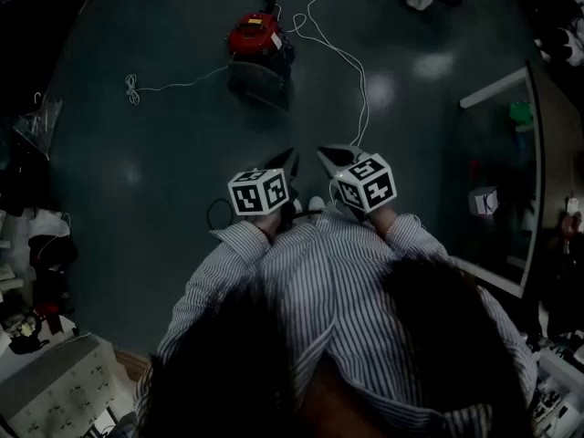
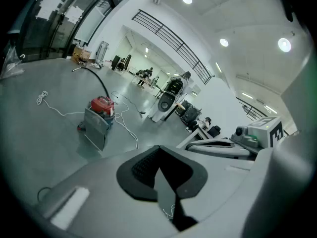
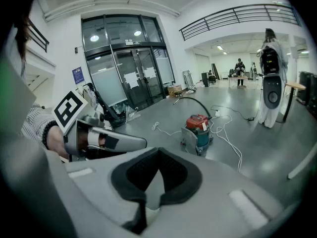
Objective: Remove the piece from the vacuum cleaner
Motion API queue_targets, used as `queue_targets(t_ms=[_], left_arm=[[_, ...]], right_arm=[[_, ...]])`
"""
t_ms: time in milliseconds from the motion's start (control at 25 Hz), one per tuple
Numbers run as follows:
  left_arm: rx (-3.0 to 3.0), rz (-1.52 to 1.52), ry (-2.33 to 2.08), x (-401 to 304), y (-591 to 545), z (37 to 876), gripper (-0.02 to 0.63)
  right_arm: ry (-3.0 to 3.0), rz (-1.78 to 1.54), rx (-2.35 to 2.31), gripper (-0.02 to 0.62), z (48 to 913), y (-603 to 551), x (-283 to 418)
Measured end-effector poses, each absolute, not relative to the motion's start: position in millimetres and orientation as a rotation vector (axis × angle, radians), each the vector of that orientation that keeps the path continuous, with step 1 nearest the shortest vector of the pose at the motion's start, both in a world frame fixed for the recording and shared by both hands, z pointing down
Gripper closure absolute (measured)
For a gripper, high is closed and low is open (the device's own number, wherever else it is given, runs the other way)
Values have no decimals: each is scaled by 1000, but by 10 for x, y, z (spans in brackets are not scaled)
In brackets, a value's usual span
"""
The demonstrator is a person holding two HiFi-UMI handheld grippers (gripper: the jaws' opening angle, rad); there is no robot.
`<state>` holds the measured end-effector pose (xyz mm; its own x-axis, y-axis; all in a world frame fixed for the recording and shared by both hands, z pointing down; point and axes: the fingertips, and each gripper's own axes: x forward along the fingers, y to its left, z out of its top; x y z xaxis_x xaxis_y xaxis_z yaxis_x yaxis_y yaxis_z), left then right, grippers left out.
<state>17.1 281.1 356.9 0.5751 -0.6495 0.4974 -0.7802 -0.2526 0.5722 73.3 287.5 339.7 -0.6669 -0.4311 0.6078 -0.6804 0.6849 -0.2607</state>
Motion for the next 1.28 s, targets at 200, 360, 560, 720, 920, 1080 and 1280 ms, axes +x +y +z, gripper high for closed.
queue_targets(t_ms=[200, 360, 560, 720, 920, 1080, 1280], left_arm=[[2012, 198, -1141, 237, 2758, 3522, 600], [1999, 193, -1167, 200, 2734, 3544, 600], [1998, 196, -1170, 226, 2687, 3549, 600], [1992, 195, -1166, 272, 2608, 3569, 598], [1976, 191, -1128, 390, 2518, 3604, 598], [1960, 190, -1130, 476, 2441, 3650, 598], [1902, 197, -1110, 605, 2449, 3851, 598]], right_arm=[[-2400, 678, 851, 594, 3393, 2816, 758], [-2410, 687, 854, 594, 3393, 2769, 776], [-2413, 673, 843, 594, 3394, 2722, 789], [-2404, 660, 823, 594, 3423, 2669, 830], [-2404, 733, 776, 594, 3485, 2615, 867], [-2407, 781, 776, 594, 3531, 2501, 994], [-2381, 811, 801, 594, 3683, 2390, 1198]])
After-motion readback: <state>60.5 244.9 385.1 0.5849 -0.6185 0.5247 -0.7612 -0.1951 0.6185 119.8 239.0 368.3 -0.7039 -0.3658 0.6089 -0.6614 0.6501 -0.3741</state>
